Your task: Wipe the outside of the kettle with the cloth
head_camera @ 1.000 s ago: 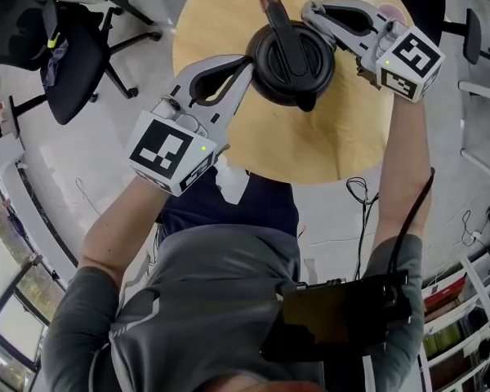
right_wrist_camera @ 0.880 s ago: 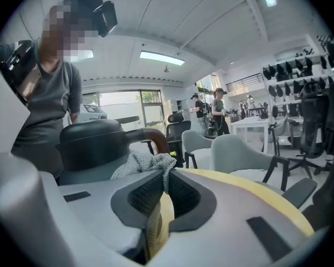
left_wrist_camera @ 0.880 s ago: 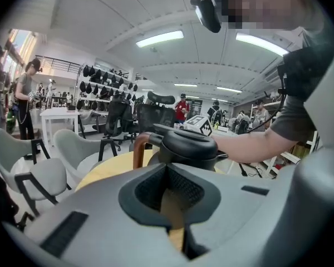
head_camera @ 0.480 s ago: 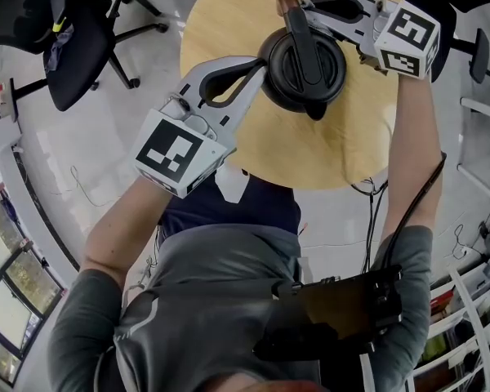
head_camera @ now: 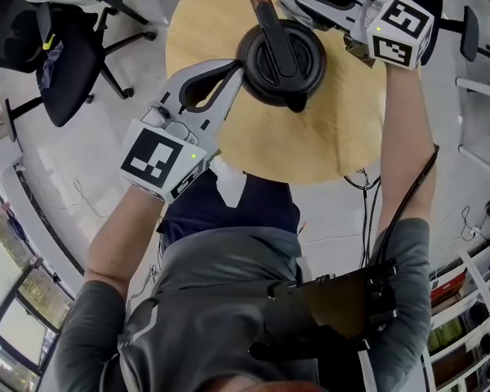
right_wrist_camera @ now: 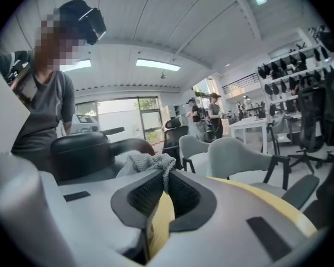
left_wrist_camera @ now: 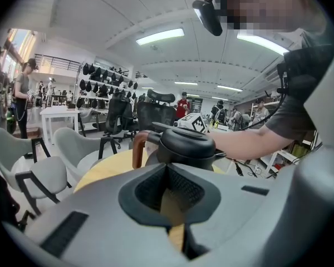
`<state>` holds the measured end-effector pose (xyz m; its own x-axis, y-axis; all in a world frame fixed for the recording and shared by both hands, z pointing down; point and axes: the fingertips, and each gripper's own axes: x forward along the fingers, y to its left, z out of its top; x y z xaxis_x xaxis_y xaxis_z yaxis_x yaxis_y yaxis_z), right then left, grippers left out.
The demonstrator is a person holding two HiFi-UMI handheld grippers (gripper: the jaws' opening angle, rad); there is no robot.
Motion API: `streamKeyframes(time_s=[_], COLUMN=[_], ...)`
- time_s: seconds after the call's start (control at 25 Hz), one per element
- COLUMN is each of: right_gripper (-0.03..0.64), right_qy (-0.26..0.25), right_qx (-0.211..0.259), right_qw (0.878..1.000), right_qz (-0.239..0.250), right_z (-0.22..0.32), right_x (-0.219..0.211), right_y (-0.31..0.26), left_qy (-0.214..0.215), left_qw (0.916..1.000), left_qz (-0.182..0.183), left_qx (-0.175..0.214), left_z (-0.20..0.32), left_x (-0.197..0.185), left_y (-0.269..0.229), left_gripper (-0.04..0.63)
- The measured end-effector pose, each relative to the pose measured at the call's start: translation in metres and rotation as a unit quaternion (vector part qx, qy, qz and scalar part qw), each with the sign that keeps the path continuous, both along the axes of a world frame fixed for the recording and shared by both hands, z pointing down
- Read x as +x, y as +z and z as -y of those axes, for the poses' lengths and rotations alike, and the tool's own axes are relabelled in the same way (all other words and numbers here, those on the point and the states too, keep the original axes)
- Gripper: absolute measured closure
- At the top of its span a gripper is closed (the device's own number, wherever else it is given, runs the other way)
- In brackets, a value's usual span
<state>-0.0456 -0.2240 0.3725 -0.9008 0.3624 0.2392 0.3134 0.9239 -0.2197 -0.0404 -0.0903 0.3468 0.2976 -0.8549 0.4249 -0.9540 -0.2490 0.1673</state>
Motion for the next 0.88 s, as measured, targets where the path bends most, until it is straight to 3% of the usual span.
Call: streamKeyframes(time_s=[0.08,0.24,0.6,0.88], right_gripper=[0.572,0.573,0.575,0.577], right_qy=[0.026,0.005,-0.052,-0.044], right_qx=[0.01,0.03,-0.017,-0.03], right_qw=[1.0,0.999,0.998,0.998], right_qz=[-0.006,-0.025,-0.033,-0.031], right_z=[0.008,-0.006,-0.022,-0.023], right_x=[-0.004,-0.018,-0.013,0.012], right_y=[0.008,0.027,0.037,0.034], left_qy=[0.005,0.011,0.011,0.015], left_qw=[1.0,0.9999,0.9998,0.9998], left_qz=[0.004,0.006,0.0,0.008], left_qx=[0.006,0.011,0.017,0.013], left_z=[0.001,0.002,0.001,0.001], left_x=[0.0,0.001,0.001,0.0], left_y=[-0.001,-0.002,-0.003,-0.001], left_gripper=[0.588,0.588,0.588,0.588])
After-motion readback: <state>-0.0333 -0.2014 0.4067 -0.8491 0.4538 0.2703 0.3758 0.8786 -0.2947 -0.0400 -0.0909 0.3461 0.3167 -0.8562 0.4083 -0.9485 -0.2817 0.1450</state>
